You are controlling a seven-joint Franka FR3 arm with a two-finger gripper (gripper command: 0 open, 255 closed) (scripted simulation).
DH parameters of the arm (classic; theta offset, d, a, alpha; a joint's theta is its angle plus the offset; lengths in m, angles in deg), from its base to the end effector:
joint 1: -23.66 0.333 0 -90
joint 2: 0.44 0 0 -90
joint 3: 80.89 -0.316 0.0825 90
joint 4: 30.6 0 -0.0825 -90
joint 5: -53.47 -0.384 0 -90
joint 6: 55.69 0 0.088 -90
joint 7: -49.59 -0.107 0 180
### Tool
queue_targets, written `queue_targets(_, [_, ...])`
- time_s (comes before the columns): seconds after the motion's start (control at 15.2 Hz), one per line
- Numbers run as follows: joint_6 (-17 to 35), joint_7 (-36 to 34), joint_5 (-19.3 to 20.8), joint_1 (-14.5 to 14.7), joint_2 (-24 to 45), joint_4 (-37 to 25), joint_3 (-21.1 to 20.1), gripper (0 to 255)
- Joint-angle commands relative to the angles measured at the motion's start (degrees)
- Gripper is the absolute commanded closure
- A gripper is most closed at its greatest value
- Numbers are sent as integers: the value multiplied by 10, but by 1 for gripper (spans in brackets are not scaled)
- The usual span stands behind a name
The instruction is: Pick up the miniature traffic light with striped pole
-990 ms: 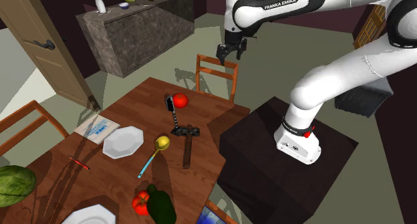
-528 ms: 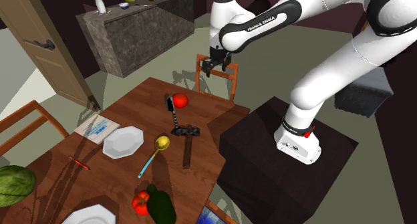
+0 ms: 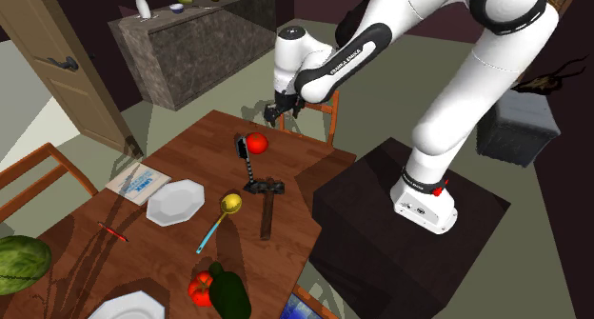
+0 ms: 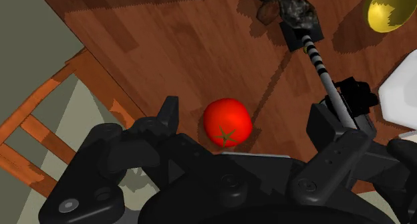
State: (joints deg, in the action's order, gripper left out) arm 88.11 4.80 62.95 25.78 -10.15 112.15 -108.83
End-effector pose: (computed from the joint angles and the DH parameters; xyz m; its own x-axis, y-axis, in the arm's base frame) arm 0.4082 0.2368 0.3585 0.9622 -0.1222 0.2434 -0.1344 -0.9903 0.0342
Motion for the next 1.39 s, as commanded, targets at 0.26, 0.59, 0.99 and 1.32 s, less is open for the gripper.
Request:
queue_targets(0.26, [50,-187,207,-9,155,-82,-36,0])
queue_targets(0.59, [47,-316,359,53,277,-178,3,0])
queue_targets(0.99, [44,-391,449,116,376,-266,46,0])
queue_targets(1.32, [60,-422,484,131,407,-275,66,0])
